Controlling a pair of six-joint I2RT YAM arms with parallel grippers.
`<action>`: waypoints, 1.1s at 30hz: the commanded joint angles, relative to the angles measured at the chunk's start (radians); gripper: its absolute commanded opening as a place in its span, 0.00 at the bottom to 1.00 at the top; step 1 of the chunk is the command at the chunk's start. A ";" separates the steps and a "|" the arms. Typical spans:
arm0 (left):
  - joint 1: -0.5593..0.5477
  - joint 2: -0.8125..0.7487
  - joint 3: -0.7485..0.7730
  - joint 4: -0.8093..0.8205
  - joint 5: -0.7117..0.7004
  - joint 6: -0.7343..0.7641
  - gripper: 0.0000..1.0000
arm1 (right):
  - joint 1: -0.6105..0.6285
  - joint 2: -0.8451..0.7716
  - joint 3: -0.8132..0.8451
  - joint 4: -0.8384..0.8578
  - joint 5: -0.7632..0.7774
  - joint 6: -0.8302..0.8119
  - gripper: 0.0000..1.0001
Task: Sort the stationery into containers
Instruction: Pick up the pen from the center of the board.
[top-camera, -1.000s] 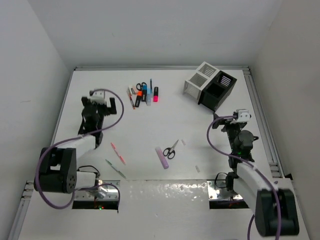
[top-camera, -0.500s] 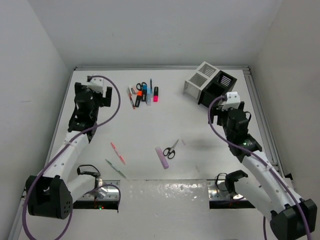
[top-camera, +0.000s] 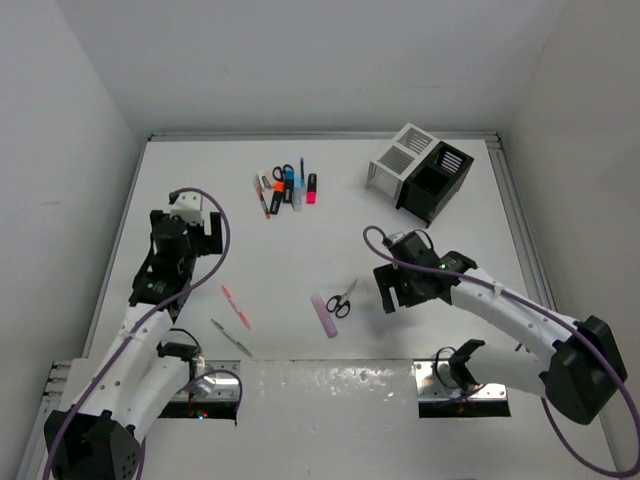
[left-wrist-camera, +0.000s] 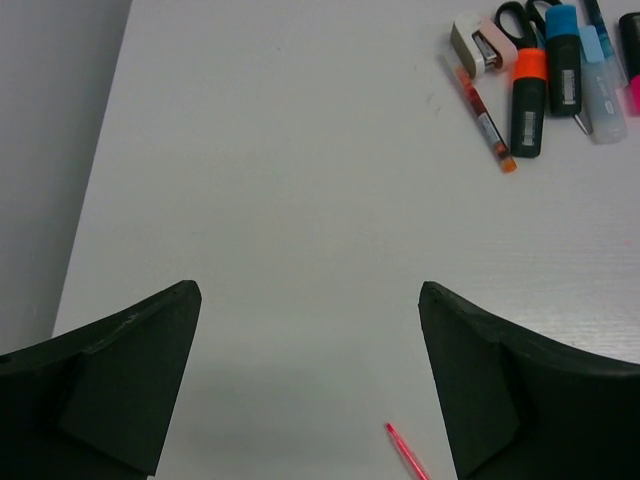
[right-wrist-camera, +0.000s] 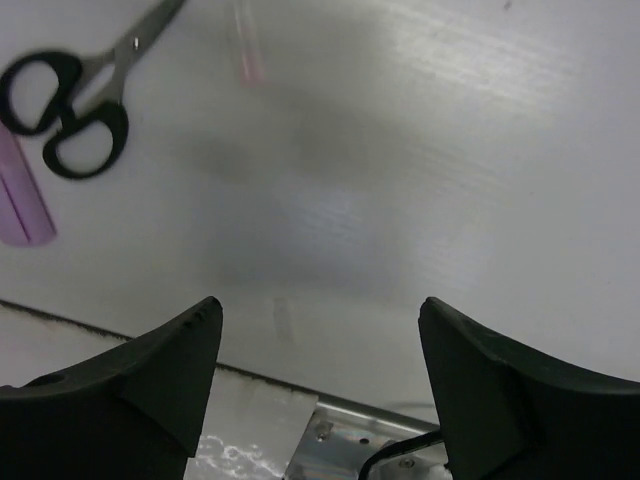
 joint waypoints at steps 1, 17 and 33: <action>-0.008 -0.016 0.028 -0.065 -0.005 -0.098 0.88 | 0.078 -0.028 -0.037 -0.062 0.026 0.083 0.77; -0.061 0.310 0.257 -0.593 0.121 -0.701 0.38 | 0.081 0.095 0.038 0.235 -0.026 0.110 0.63; -0.138 0.491 0.078 -0.475 0.230 -0.881 0.43 | 0.038 0.187 0.064 0.228 -0.101 0.070 0.64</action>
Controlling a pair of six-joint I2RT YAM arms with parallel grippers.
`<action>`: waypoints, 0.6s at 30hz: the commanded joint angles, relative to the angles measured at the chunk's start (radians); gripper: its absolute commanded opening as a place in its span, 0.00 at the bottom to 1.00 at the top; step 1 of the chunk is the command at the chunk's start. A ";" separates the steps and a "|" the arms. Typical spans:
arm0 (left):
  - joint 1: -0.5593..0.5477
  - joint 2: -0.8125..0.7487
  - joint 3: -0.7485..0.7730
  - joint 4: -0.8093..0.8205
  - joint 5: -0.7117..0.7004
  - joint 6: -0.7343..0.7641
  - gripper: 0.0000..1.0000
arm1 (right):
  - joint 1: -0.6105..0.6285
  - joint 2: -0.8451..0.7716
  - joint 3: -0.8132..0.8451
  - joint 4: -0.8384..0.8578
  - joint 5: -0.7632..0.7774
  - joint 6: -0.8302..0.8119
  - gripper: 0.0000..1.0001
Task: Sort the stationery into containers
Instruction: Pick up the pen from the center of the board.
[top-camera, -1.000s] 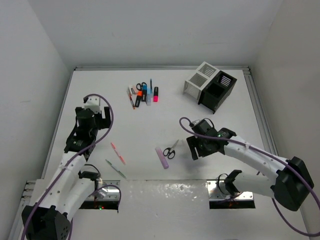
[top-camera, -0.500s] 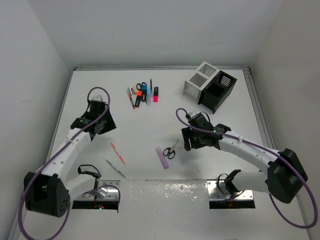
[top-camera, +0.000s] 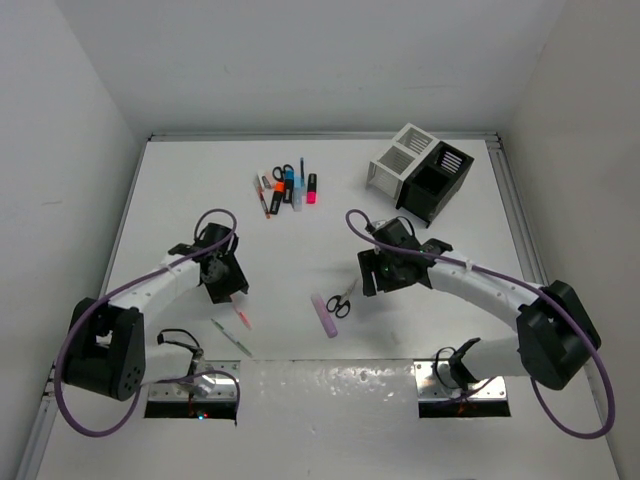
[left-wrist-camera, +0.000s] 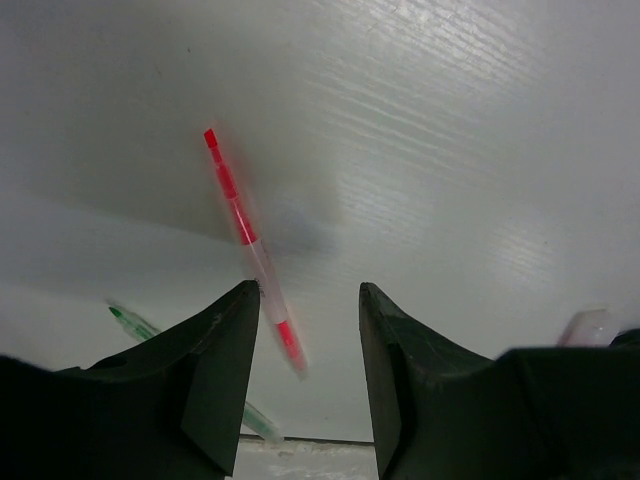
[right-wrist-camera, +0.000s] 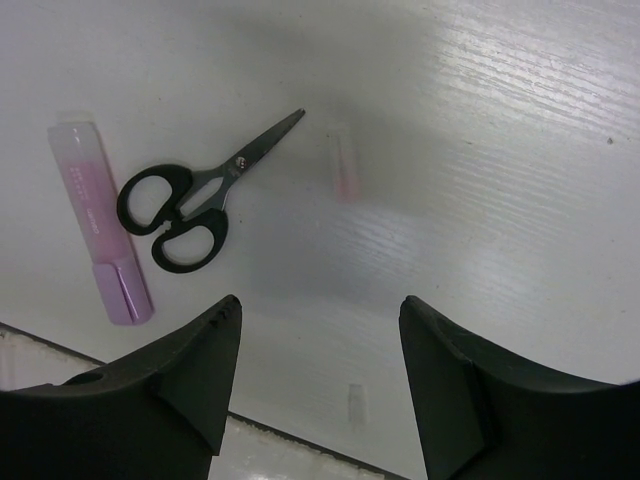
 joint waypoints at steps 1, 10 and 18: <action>-0.015 0.014 -0.023 0.057 0.026 -0.068 0.42 | -0.010 -0.024 0.004 0.042 -0.019 -0.002 0.64; -0.018 0.074 -0.040 0.042 0.012 -0.091 0.43 | -0.024 -0.074 -0.036 0.037 -0.019 -0.010 0.64; -0.008 0.097 -0.086 0.133 0.001 -0.080 0.36 | -0.072 -0.136 -0.085 0.052 -0.020 -0.019 0.64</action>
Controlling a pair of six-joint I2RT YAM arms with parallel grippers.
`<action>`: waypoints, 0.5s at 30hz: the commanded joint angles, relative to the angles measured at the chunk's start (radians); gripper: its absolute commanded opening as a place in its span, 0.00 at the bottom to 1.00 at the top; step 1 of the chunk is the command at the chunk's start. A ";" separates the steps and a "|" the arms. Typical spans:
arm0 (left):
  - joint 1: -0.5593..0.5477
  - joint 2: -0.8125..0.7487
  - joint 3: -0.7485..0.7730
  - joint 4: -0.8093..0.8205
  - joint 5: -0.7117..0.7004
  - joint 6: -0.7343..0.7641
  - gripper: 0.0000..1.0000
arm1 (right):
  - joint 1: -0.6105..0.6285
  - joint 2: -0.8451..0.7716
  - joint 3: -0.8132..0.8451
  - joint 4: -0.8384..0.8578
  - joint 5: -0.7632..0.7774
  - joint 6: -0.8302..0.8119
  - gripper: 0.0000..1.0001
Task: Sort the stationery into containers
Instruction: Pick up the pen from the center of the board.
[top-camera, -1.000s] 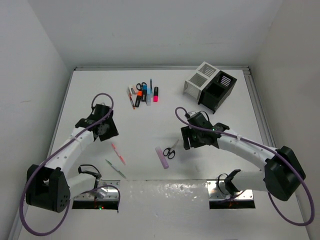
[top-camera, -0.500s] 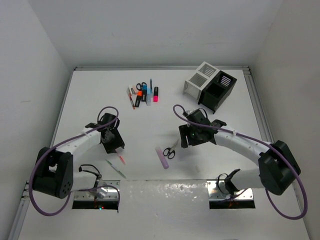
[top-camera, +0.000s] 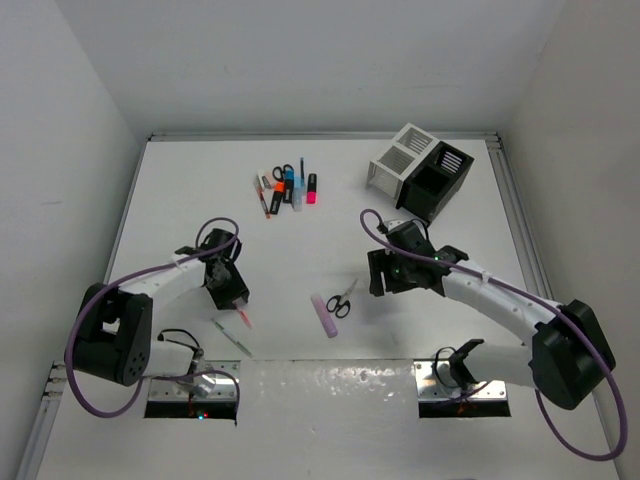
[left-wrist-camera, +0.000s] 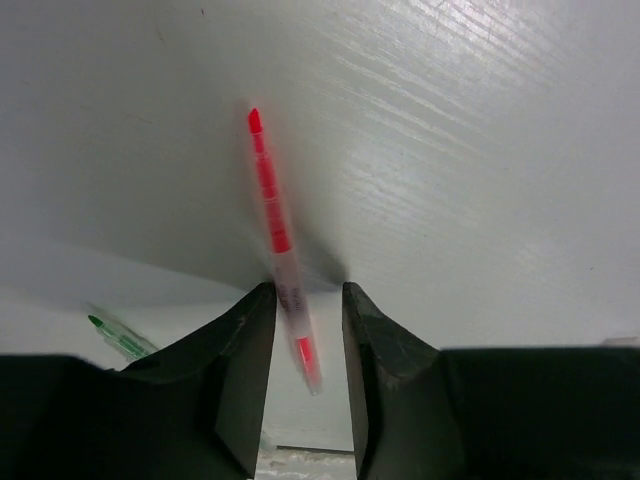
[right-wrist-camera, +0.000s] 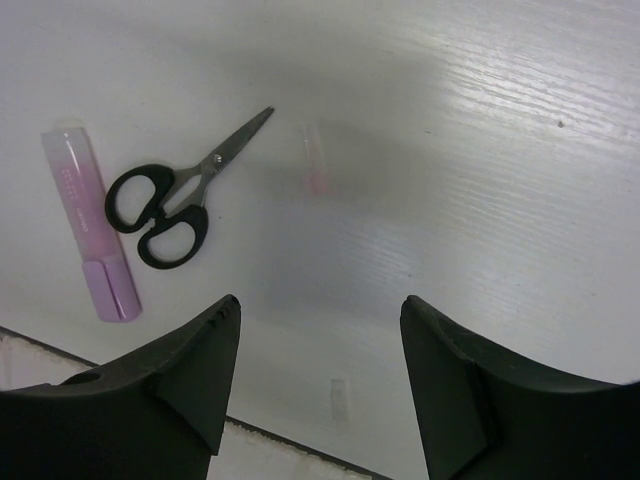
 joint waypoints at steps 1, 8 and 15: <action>0.005 0.010 -0.043 0.099 -0.015 0.000 0.29 | -0.027 -0.028 -0.021 0.027 -0.008 -0.009 0.64; 0.024 0.006 -0.057 0.168 -0.027 0.048 0.00 | -0.052 -0.052 -0.035 0.018 -0.029 -0.008 0.64; 0.021 -0.020 0.019 0.150 -0.098 0.182 0.00 | -0.073 -0.081 -0.045 0.023 -0.032 -0.017 0.64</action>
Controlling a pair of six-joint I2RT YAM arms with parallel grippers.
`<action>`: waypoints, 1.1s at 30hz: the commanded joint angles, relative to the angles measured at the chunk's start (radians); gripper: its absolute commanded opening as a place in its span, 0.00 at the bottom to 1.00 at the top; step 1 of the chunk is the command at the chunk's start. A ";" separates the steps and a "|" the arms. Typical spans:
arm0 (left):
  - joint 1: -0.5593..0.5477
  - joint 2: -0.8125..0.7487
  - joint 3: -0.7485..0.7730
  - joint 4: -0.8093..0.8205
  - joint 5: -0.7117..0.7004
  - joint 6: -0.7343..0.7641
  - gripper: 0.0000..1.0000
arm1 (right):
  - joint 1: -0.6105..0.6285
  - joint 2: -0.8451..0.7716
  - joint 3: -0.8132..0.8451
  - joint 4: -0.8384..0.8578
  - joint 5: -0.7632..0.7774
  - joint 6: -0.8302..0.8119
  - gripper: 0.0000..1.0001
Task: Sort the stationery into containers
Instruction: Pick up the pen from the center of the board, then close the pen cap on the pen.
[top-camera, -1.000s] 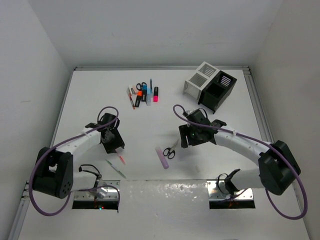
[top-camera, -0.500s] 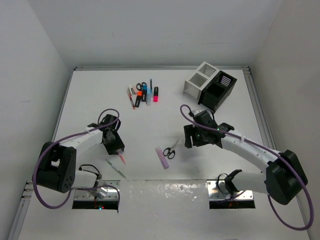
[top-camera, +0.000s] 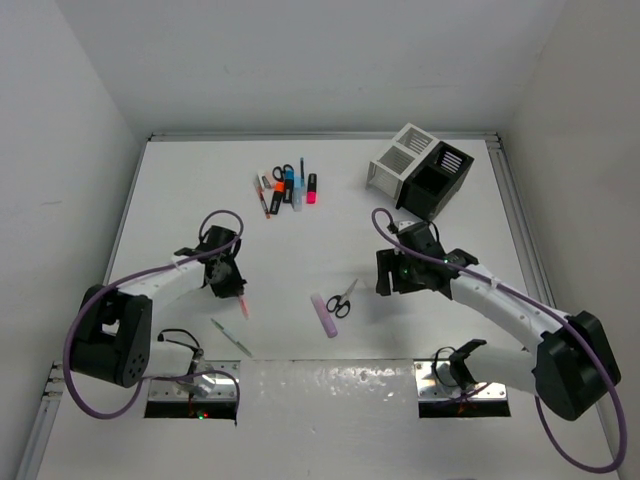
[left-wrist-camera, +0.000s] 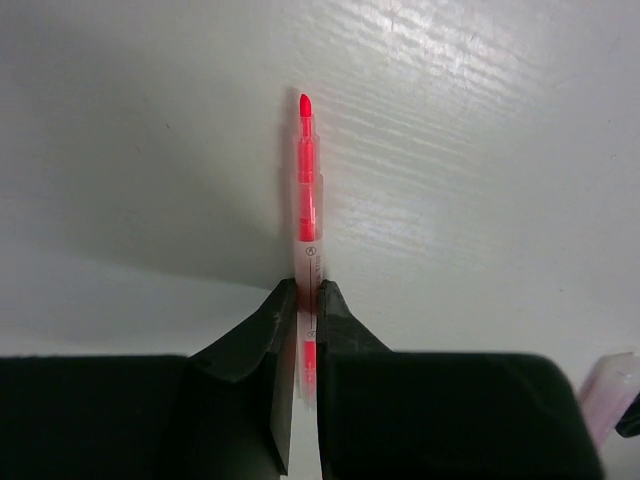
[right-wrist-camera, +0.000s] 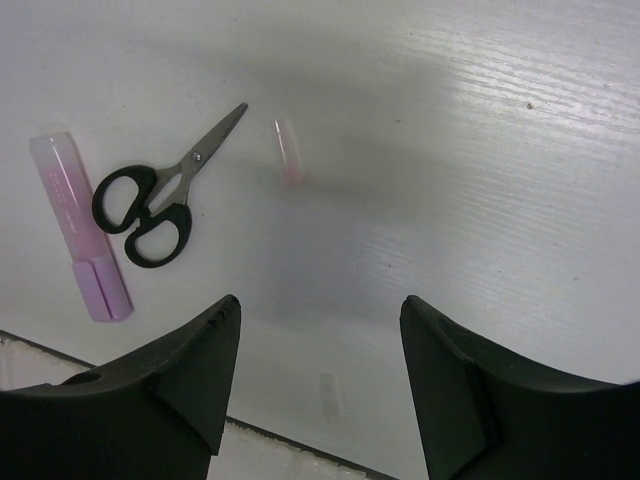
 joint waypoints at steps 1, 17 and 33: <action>0.010 -0.013 0.053 0.014 -0.075 0.092 0.00 | -0.014 -0.030 0.003 0.021 -0.011 -0.014 0.64; -0.110 -0.353 0.179 0.358 -0.043 0.685 0.00 | -0.145 0.105 0.167 -0.025 -0.082 -0.126 0.30; -0.194 -0.613 0.041 0.377 0.128 0.806 0.00 | -0.005 0.464 0.270 0.059 -0.112 -0.286 0.43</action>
